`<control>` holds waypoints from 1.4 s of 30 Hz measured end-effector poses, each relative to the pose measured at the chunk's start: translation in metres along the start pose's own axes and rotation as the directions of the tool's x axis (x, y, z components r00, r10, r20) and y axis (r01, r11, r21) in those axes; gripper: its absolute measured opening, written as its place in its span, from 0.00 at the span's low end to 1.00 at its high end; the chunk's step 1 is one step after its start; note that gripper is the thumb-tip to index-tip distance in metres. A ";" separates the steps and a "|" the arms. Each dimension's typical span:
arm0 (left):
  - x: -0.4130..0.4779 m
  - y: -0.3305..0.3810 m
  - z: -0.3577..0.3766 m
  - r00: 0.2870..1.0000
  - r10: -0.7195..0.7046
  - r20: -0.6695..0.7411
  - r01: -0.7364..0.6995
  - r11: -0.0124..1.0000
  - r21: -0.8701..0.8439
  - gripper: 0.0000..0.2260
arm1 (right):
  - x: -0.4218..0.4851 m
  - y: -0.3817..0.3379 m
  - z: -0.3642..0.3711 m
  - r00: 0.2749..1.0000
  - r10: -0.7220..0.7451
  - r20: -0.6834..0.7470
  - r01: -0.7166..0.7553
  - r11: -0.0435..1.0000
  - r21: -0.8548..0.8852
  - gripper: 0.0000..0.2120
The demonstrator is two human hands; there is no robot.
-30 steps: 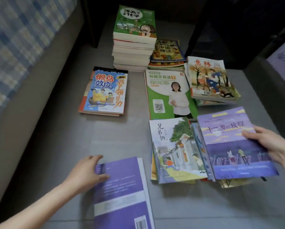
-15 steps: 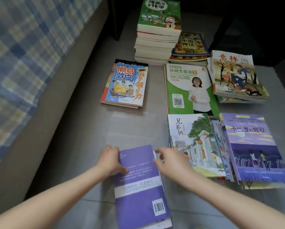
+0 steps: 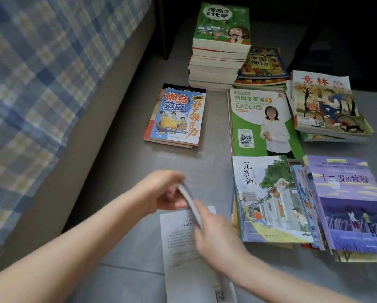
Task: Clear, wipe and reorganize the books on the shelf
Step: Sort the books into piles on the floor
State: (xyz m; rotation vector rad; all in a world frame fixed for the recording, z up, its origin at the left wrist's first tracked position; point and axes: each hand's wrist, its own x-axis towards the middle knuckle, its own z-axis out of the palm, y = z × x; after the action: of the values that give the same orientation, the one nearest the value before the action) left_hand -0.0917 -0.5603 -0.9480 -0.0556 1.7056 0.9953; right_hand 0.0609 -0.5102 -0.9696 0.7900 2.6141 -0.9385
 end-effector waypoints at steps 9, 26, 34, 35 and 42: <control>0.030 -0.060 -0.033 0.965 -0.031 -0.260 0.057 0.994 0.091 0.14 | 0.019 0.044 -0.061 0.959 0.257 0.117 -0.225 0.444 0.867 0.07; 0.049 -0.125 0.002 0.974 -0.145 -0.173 0.144 0.989 -0.018 0.15 | 0.010 0.075 0.026 0.938 0.338 0.078 -0.346 0.928 0.140 0.10; 0.042 -0.118 -0.003 0.996 0.010 -0.084 -0.014 0.999 -0.046 0.10 | 0.038 0.044 -0.075 0.917 0.261 -0.303 -0.061 0.841 0.538 0.04; 0.041 -0.110 -0.003 0.991 0.052 -0.125 -0.052 0.999 0.005 0.09 | 0.051 0.040 -0.087 0.912 0.273 -0.306 -0.022 0.778 0.628 0.03; 0.029 -0.036 -0.040 0.899 0.316 -0.302 -0.250 0.939 0.238 0.07 | 0.164 0.000 -0.135 0.941 0.207 -0.269 0.060 0.680 0.731 0.15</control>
State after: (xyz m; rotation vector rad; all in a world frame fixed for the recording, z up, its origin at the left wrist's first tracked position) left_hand -0.1158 -0.5964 -0.9912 0.1659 2.1658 1.0727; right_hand -0.0805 -0.3564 -0.9327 1.3236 2.3734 -2.0506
